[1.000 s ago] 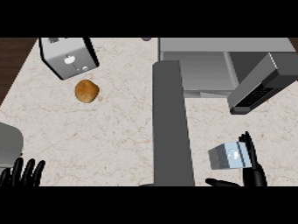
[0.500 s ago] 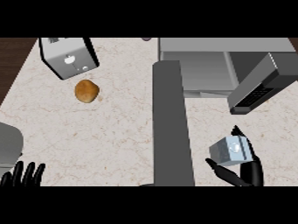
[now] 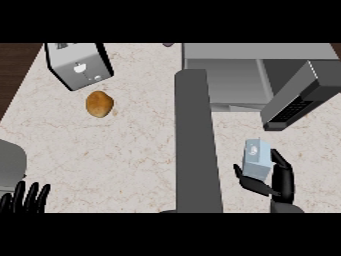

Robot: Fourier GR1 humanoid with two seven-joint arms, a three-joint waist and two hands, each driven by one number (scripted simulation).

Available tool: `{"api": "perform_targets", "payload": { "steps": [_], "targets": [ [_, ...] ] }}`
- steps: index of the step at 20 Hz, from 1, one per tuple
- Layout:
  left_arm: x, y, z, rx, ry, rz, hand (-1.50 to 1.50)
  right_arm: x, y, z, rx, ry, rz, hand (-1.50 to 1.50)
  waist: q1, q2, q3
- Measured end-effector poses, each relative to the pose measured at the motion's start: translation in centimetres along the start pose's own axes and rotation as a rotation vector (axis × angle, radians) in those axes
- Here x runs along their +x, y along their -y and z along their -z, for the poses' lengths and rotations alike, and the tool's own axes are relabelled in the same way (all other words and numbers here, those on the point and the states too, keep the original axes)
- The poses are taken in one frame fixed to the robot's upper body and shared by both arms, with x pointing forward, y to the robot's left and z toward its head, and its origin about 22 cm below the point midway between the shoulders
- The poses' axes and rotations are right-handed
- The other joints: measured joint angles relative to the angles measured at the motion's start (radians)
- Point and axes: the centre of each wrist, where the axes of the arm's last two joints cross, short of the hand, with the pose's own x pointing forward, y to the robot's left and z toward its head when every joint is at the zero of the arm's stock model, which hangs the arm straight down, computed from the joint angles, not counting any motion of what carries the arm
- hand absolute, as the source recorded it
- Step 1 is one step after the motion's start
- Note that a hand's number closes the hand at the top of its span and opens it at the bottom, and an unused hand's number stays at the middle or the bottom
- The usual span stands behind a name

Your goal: Pick up the milk, place it into the microwave and close the microwave

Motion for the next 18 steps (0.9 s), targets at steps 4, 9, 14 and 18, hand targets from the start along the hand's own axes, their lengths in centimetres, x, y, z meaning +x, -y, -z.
{"api": "perform_targets", "payload": {
  "steps": [4, 9, 14, 18],
  "targets": [
    [-0.1, 0.0, -0.2, 0.000, -0.011, -0.005, -1.50, -0.5, -0.1, 1.7, -0.018, 0.017, 0.029, 1.50, 0.003, 0.001, 0.000],
    [0.2, -0.4, 0.2, -0.019, -0.005, -0.014, -1.50, -0.6, -0.8, 5.0, -0.018, 0.027, 0.069, 1.50, 0.016, 0.006, 0.002],
    [0.1, -0.4, 0.1, -0.020, -0.004, -0.016, -1.50, -1.0, -1.3, 5.1, -0.012, 0.015, 0.107, 1.50, 0.015, 0.006, 0.002],
    [0.2, -0.3, 0.0, -0.019, -0.012, -0.018, -1.50, -0.7, -1.5, 5.5, -0.002, 0.037, 0.119, 1.50, 0.007, 0.003, 0.002]
  ]
}}
